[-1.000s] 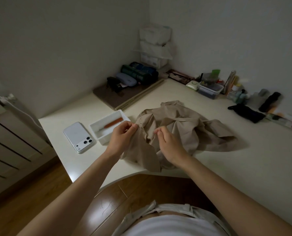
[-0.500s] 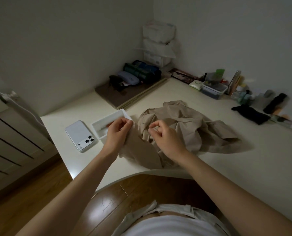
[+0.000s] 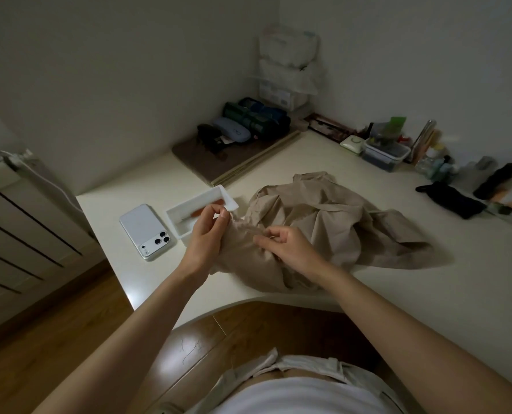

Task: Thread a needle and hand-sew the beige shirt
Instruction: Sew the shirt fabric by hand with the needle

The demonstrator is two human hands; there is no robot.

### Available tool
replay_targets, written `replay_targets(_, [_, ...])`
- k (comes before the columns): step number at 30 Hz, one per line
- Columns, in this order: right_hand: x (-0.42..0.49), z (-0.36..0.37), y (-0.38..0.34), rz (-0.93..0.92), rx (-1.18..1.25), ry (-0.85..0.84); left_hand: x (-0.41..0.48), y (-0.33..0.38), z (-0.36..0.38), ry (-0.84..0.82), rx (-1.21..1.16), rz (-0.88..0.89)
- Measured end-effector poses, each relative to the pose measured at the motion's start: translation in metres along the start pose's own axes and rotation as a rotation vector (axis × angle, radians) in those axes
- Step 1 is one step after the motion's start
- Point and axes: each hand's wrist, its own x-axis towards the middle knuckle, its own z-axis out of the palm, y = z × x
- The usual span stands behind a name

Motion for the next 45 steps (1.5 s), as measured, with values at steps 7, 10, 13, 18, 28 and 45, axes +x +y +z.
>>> replay_targets(7, [0.001,-0.006,0.006,-0.052,-0.114,0.194,0.002,-0.006,0.001,0.04,0.039,-0.044])
replay_targets(10, [0.003,-0.014,0.001,-0.085,-0.146,0.27,0.004,-0.005,0.001,0.037,0.045,-0.052])
replay_targets(13, [0.008,-0.023,-0.002,-0.102,-0.141,0.314,0.006,-0.007,0.001,0.028,0.05,-0.06])
replay_targets(18, [0.019,-0.031,-0.009,-0.111,-0.183,0.435,0.005,-0.007,0.006,0.016,0.07,-0.051])
replay_targets(28, [0.028,-0.029,-0.017,-0.095,-0.126,0.499,-0.001,-0.004,0.004,-0.09,0.055,-0.058])
replay_targets(45, [0.004,0.013,-0.012,-0.241,-0.407,0.218,0.006,-0.007,0.005,0.039,0.078,-0.011])
